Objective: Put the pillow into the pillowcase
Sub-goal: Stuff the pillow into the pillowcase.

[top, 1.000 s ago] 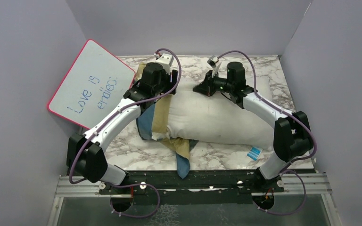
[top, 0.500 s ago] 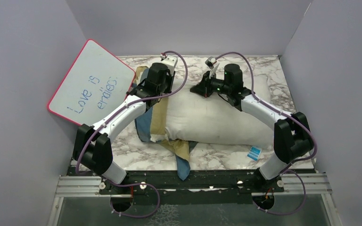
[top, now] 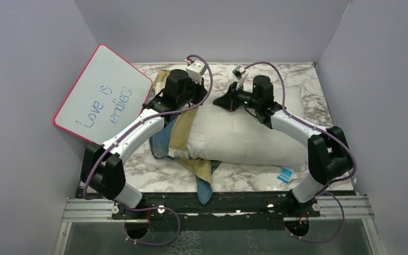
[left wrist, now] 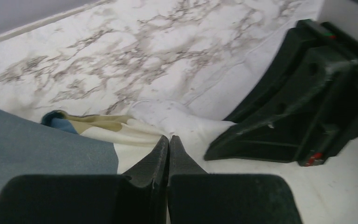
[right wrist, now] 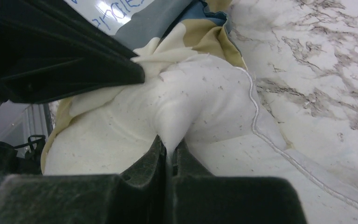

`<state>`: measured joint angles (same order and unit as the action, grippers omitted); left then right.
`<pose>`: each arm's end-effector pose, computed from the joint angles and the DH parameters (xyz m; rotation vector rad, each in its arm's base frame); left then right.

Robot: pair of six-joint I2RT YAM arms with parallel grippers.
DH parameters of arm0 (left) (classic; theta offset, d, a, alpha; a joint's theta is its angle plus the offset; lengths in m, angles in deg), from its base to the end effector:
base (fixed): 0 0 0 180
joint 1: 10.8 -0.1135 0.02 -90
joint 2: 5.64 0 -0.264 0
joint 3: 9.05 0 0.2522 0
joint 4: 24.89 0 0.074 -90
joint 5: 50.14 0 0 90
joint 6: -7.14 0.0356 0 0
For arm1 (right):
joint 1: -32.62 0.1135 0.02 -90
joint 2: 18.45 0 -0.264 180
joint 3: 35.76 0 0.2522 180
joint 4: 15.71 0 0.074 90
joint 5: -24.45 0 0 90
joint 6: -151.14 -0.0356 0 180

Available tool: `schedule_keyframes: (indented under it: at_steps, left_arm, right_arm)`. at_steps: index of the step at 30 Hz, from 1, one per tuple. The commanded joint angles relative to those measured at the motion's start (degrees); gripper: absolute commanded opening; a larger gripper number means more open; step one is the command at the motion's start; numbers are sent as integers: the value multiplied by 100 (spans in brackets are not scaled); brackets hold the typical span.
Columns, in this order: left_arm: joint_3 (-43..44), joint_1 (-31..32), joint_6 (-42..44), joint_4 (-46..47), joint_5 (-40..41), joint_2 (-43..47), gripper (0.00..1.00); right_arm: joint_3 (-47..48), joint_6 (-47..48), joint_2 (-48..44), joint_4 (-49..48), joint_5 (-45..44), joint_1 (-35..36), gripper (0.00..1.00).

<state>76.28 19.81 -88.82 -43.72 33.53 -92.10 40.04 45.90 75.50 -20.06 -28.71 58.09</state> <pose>0.3067 -0.1860 0.3347 0.4906 1.8910 -0.5317 0.3315 0.1816 0.2739 -0.6412 1.7858 1.0739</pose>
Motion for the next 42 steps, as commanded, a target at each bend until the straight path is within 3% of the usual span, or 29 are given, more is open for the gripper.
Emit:
schedule_keyframes:
  at_steps: [1,5,12,15,18,22,26,28,32,37,42]
  left_arm:
    - [-198,348,-986,1494,-1595,328,0]
    - [-745,349,-1578,2282,-1908,366,0]
    - [-913,208,-1891,2432,-1761,254,0]
    - [-796,83,-1778,2163,-1565,388,20]
    - [-420,42,-1140,987,-929,599,41]
    - [-425,41,-529,-21,-164,1041,50]
    - [-963,41,-290,-199,278,1508,54]
    - [-1149,41,-146,-180,427,1571,57]
    - [-1247,41,168,-190,720,1433,60]
    - [-1261,41,348,93,907,1156,61]
    - [-1018,34,427,315,984,766,61]
  right_arm:
    - [-215,-530,-31,-791,-17,142,0]
    - [-594,-888,-50,-1272,-777,142,1]
    - [-773,-1583,130,-1749,-2058,70,1]
    - [-616,-1915,250,-1867,-2315,-117,0]
    - [-366,-2079,342,-1723,-2561,-343,0]
    - [-85,-2206,420,-1489,-2742,-704,0]
    - [24,-2416,407,-1376,-2800,-1030,1]
    - [123,-2313,381,-1203,-2746,-1061,7]
    - [426,-1533,263,-429,-1970,-1070,34]
    - [684,-628,-172,881,-1486,-1069,59]
    - [800,-263,-506,1602,-1113,-1067,65]
